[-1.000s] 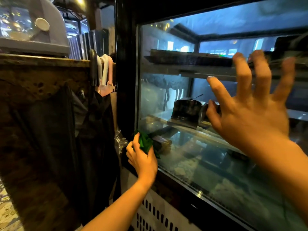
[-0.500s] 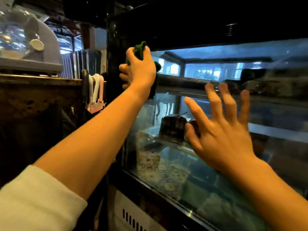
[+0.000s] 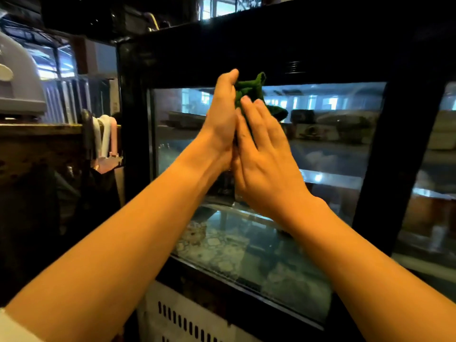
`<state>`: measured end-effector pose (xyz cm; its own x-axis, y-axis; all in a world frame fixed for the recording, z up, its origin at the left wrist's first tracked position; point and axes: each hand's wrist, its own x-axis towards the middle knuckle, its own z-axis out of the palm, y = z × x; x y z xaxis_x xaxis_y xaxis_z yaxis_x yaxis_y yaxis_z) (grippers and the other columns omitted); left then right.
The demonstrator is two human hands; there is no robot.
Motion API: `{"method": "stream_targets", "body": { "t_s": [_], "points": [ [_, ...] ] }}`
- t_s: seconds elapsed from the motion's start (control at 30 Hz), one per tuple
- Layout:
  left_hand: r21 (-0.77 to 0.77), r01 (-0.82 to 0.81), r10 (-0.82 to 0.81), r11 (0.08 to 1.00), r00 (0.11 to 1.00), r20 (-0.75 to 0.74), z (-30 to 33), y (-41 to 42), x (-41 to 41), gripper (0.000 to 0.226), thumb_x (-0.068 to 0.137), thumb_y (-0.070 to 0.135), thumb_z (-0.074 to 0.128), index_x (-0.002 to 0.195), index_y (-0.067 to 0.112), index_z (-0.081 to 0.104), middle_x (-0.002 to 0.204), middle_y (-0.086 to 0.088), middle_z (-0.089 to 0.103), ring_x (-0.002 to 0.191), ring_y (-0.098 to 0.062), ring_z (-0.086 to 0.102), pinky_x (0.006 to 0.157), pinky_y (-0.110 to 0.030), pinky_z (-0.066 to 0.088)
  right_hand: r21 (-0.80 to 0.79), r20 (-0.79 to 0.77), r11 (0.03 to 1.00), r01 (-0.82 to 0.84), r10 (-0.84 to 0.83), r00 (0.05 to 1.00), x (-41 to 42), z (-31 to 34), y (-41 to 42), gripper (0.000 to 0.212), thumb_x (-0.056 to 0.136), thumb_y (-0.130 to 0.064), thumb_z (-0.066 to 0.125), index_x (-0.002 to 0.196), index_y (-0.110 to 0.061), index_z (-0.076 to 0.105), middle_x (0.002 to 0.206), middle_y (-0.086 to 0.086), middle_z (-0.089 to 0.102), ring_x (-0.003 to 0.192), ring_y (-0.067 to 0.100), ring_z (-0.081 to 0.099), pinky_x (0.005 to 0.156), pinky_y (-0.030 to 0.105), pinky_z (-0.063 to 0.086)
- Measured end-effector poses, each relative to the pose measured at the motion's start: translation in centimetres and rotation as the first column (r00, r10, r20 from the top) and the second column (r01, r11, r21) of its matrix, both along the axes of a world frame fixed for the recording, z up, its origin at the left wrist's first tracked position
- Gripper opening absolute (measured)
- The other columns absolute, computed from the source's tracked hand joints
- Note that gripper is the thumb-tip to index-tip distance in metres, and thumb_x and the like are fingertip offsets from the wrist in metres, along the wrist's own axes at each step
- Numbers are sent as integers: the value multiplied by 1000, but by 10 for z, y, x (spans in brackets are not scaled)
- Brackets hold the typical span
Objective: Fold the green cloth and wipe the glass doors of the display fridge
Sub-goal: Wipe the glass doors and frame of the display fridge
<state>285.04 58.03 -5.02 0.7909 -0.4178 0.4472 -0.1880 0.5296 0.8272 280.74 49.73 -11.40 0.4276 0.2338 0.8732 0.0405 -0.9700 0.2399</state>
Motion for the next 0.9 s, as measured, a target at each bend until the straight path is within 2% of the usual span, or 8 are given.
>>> {"method": "stream_targets", "body": {
  "t_s": [0.13,0.23,0.43,0.6,0.67,0.73,0.83,0.9],
  "points": [
    [23,126,-127,992,992,28,-2,2,-15,57,100,49,34,136,11,56,117,-8,66,107,-20,64,91,-31,50,-4,-21,986,169,-169,985,-10,10,-34,63,104,-41,32,156,-8,19,164,13,10,152,32,5,122,49,6],
    [54,127,-131,990,989,73,-3,-3,-29,52,99,47,34,133,17,60,106,-2,63,95,-17,59,80,-33,46,7,68,975,224,-224,972,-27,18,-48,58,92,-30,56,143,-7,41,158,20,29,148,38,21,118,58,15],
    [8,236,-236,972,968,85,-7,-35,-62,46,93,42,46,131,22,59,91,1,62,81,-14,62,65,-30,53,53,74,887,458,-461,884,-66,32,-63,73,79,-30,51,150,-28,35,162,18,19,148,42,15,110,64,19],
    [-137,510,-508,849,860,51,-21,-56,-70,35,91,29,50,124,21,53,106,-10,71,99,-30,68,83,-44,59,45,112,872,487,-489,865,-111,37,-99,61,89,-55,47,143,-30,48,161,15,25,147,39,21,109,62,25],
    [-81,405,-392,911,909,137,-23,-69,-76,30,97,22,45,126,19,52,110,-6,72,110,-30,66,94,-46,56,-1,148,884,467,-462,875,-126,38,-117,49,95,-40,47,142,-29,51,158,16,30,145,41,26,105,58,34],
    [-26,101,-84,995,924,373,-25,-78,-79,30,97,11,48,125,17,57,107,0,73,111,-19,66,100,-43,52,-41,195,905,424,-409,892,-136,35,-133,46,96,-28,49,141,-26,54,154,20,35,142,45,31,104,56,38],
    [-65,-299,252,952,647,719,-35,-96,-83,41,87,15,53,128,14,58,117,-15,64,108,-20,59,104,-38,42,-31,208,912,410,-395,895,-154,29,-159,50,92,-19,54,141,-23,54,153,23,36,140,48,32,109,56,36],
    [-72,-451,281,890,417,864,-48,-107,-84,54,87,28,51,139,12,51,139,-16,51,132,-27,44,115,-37,29,28,199,886,463,-459,866,-169,26,-177,52,91,-20,54,143,-24,52,155,21,34,143,46,29,111,56,32]
  ]
}}
